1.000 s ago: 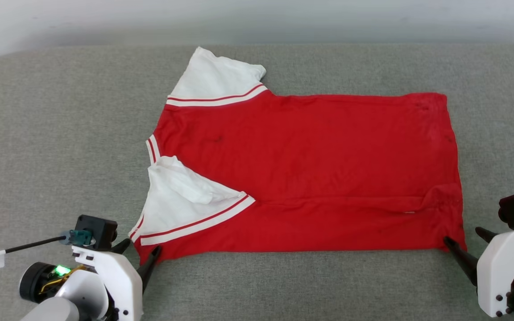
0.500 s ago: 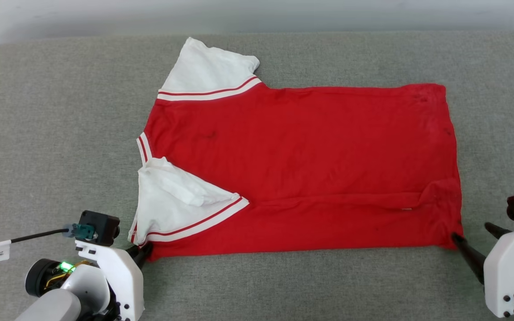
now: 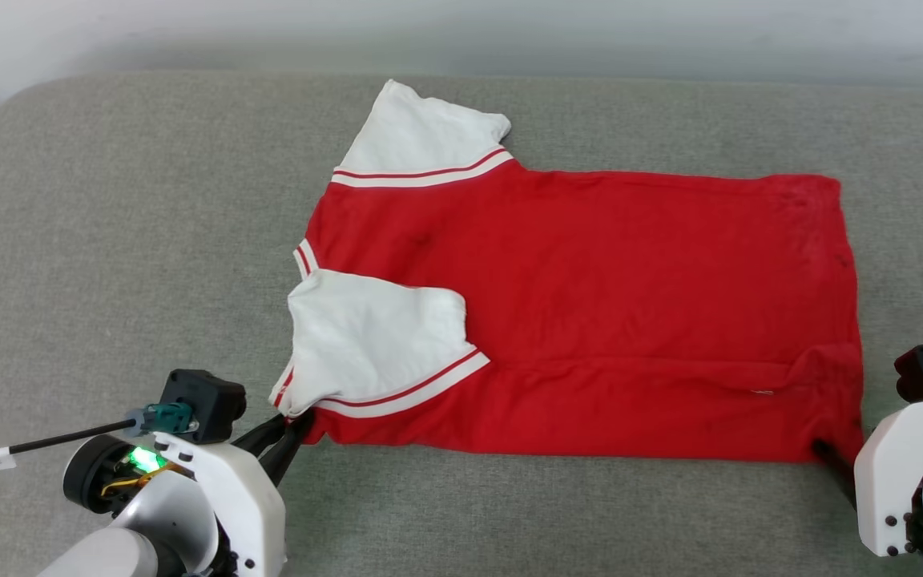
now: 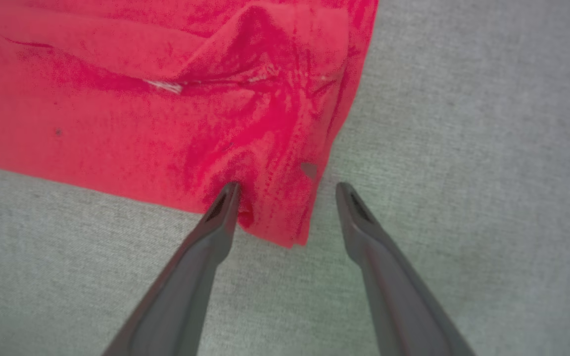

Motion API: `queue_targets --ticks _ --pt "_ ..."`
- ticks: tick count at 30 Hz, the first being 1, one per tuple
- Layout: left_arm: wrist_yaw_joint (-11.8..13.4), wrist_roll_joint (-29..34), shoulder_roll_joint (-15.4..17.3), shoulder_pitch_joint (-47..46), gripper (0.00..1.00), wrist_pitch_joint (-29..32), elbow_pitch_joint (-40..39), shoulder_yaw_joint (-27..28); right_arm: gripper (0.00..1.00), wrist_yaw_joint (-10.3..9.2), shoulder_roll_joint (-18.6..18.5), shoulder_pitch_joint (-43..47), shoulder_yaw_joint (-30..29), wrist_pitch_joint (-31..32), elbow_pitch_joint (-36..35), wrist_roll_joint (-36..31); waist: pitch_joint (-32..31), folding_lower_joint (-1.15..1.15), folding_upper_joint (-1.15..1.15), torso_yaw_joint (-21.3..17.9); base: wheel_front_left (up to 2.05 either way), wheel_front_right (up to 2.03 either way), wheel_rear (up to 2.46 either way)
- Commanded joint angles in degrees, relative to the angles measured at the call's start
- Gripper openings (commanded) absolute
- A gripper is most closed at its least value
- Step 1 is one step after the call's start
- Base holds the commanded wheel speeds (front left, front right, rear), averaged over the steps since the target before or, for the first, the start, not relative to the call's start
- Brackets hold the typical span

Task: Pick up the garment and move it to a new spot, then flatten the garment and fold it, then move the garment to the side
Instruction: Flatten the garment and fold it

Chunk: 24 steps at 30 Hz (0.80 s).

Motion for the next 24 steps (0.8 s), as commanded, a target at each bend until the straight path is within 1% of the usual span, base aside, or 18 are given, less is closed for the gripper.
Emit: queue_targets --ticks 1,6,9,10,11,12,18,19,20,24 --pt "0.81 0.83 0.49 0.0 0.0 0.43 -2.56 -0.03 1.0 -0.02 0.48 -1.19 -0.15 0.51 1.67 -0.83 0.82 0.0 0.0 0.93 0.0 0.0 0.0" --pt "1.83 1.77 0.54 -0.82 0.0 1.06 -5.82 -0.26 1.0 -0.03 0.05 -1.41 0.97 0.58 5.04 -2.76 2.12 0.0 0.0 2.02 0.0 0.0 0.0" --pt "2.15 2.13 0.43 -1.15 0.0 1.26 -6.95 -0.37 1.0 -0.03 1.33 -1.09 2.24 1.11 7.73 -2.55 2.97 0.0 0.0 2.62 0.0 0.0 0.0" --pt "2.26 2.24 0.51 -1.06 0.0 1.42 -7.04 -0.45 0.69 -0.02 1.9 -1.01 2.71 1.21 8.49 -2.16 3.13 0.0 0.0 2.72 0.0 0.0 0.0" --pt "2.35 2.28 0.62 -0.98 0.0 1.53 -7.04 -0.52 0.18 -0.01 2.36 -1.04 3.13 1.07 9.06 -1.82 3.24 0.0 0.0 2.77 0.0 0.0 0.0" --pt "2.42 2.36 0.8 -0.84 0.0 1.64 -6.93 -0.58 0.0 -0.01 2.61 -1.22 3.49 0.52 9.39 -1.62 3.3 0.0 0.0 2.8 0.0 0.0 0.0" --pt "2.08 1.32 0.72 -0.02 0.0 2.48 -5.49 -1.12 0.0 -0.02 0.65 -0.91 2.95 0.31 10.86 -1.31 1.49 0.0 0.0 2.52 0.0 0.0 0.0" --pt "2.13 1.36 0.85 0.07 0.0 2.8 -5.07 -1.26 0.0 -0.02 0.12 -0.82 2.69 0.26 10.45 -1.13 0.88 0.0 0.0 2.33 0.0 0.0 0.0" --pt "2.53 1.29 1.65 1.27 0.0 3.61 -3.74 -1.82 0.0 -0.03 -1.11 -0.36 1.65 0.3 8.54 -0.08 -1.34 0.0 0.0 1.6 0.0 0.0 0.0" --pt "3.12 0.88 2.96 4.09 0.0 4.63 -3.19 -2.94 0.0 -0.04 -2.92 1.75 0.63 1.99 5.4 1.62 -4.19 0.0 0.0 0.72 0.0 0.0 0.0"
